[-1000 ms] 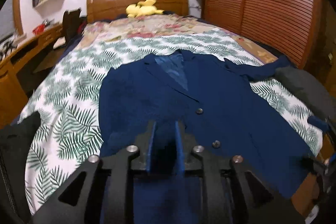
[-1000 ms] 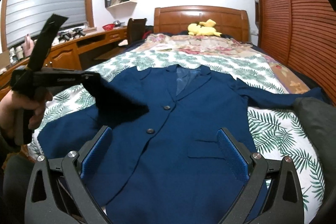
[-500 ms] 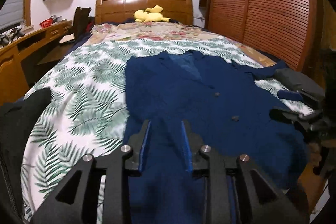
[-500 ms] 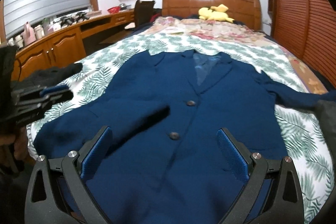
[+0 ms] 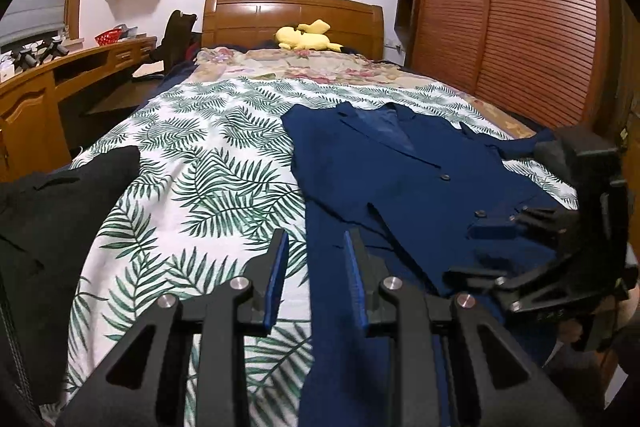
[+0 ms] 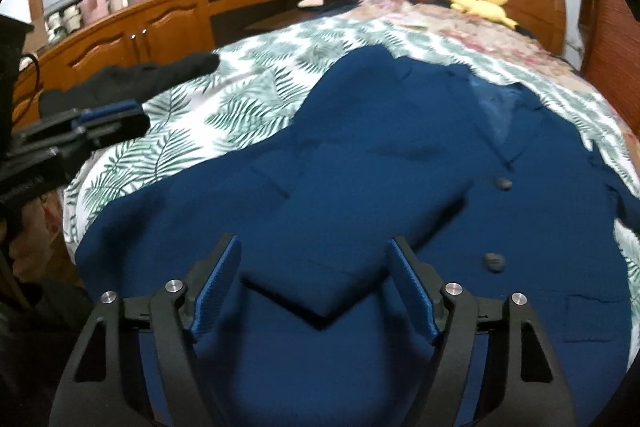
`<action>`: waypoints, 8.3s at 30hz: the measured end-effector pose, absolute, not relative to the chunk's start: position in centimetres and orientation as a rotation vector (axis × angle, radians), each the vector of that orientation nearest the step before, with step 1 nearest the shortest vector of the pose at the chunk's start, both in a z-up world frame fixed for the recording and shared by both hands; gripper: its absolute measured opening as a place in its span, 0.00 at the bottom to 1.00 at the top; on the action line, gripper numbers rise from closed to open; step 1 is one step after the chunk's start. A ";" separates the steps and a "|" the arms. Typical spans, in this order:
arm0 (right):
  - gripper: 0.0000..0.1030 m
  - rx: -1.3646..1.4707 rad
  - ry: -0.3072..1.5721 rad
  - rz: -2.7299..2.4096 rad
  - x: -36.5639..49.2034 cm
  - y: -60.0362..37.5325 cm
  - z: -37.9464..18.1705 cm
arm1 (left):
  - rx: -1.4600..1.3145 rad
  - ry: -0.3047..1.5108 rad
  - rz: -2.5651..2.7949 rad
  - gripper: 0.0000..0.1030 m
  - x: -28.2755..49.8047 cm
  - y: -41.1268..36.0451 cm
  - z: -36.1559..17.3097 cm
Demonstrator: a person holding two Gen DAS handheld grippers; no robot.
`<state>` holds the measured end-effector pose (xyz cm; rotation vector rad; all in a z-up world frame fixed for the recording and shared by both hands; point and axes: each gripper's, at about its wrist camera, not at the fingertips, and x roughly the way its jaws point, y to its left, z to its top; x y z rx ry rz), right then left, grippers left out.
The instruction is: Fold large clothes
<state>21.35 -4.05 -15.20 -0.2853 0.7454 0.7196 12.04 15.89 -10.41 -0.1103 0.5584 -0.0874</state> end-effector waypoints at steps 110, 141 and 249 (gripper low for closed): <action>0.04 -0.208 0.622 0.424 23.9 -19.4 -11.6 | -0.006 0.583 -0.283 0.26 15.3 3.6 -9.9; 0.56 -0.145 0.676 0.113 30.8 -34.7 -11.0 | -0.003 0.572 -0.387 0.26 20.8 -4.0 -10.5; 0.65 0.013 0.932 -0.060 48.3 -39.7 -14.3 | -0.010 0.541 -0.311 0.26 21.9 -1.4 -9.4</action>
